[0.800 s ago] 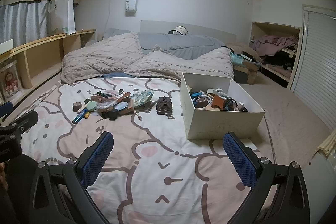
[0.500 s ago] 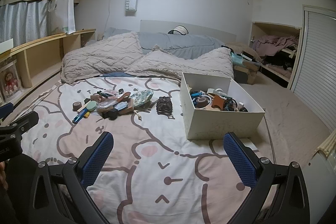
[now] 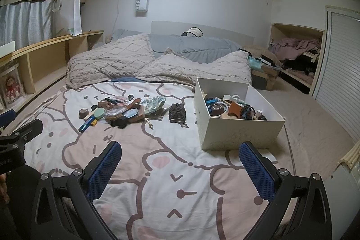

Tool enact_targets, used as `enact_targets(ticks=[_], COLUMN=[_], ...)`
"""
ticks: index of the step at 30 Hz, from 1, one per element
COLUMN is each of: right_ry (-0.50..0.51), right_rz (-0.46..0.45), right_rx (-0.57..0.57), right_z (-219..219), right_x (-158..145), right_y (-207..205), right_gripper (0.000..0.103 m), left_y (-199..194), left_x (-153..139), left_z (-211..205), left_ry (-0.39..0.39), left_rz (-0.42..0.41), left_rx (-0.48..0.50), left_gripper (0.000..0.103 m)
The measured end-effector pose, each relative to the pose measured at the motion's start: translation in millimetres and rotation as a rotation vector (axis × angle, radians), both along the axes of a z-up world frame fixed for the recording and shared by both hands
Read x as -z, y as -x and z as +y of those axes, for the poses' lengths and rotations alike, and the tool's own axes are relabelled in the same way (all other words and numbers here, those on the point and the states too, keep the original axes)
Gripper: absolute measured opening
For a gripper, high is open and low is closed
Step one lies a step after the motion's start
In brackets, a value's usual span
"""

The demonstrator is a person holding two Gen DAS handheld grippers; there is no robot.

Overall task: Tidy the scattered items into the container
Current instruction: 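Move both tools toward the scattered items on the bed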

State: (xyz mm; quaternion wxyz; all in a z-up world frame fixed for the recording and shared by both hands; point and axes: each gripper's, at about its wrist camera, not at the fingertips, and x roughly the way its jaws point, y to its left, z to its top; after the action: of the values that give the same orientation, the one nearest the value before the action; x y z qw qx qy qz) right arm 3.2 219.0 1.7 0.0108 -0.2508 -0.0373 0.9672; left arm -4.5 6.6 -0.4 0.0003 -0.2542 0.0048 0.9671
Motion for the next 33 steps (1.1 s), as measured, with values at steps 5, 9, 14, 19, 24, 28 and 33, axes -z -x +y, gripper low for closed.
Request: enact_targets(ticks=[5,9,14,19,24,28,33], right_ry=[-0.001,0.0,0.0,0.004,0.004,0.011,0.017], right_rz=[-0.002,-0.003,-0.007,-0.023,-0.047,-0.078,-0.117], right_rx=[-0.003,-0.004,-0.006,-0.007,-0.012,-0.013,-0.016], right_z=[-1.1,-1.5,-1.7,-1.7,-2.8,-3.3,-4.0], right_x=[0.1,0.6,2.2,7.5,15.9,26.0,38.5], right_y=[0.4,0.8,1.3,5.0,11.8,21.2,32.2], right_gripper=[0.103,0.103,0.103,0.103,0.103,0.103,0.103], left_y=[-0.4,-0.4,0.1,3.9,12.8,21.2,34.8], left_x=[0.0,0.1,1.1,6.7,20.2,30.3,45.1], left_z=[-1.7,-1.9,-2.4,-1.9,-5.9,-5.3,-7.2], left_ry=[-0.003,-0.003,-0.006,-0.006,-0.015,-0.017,-0.031], left_rz=[0.001,0.0,-0.002,-0.022,-0.052,-0.082,-0.135], left_rx=[-0.001,-0.001,-0.003,-0.004,-0.005,-0.001,0.001], left_gripper=[0.103,0.103,0.103,0.103,0.103,0.103,0.103])
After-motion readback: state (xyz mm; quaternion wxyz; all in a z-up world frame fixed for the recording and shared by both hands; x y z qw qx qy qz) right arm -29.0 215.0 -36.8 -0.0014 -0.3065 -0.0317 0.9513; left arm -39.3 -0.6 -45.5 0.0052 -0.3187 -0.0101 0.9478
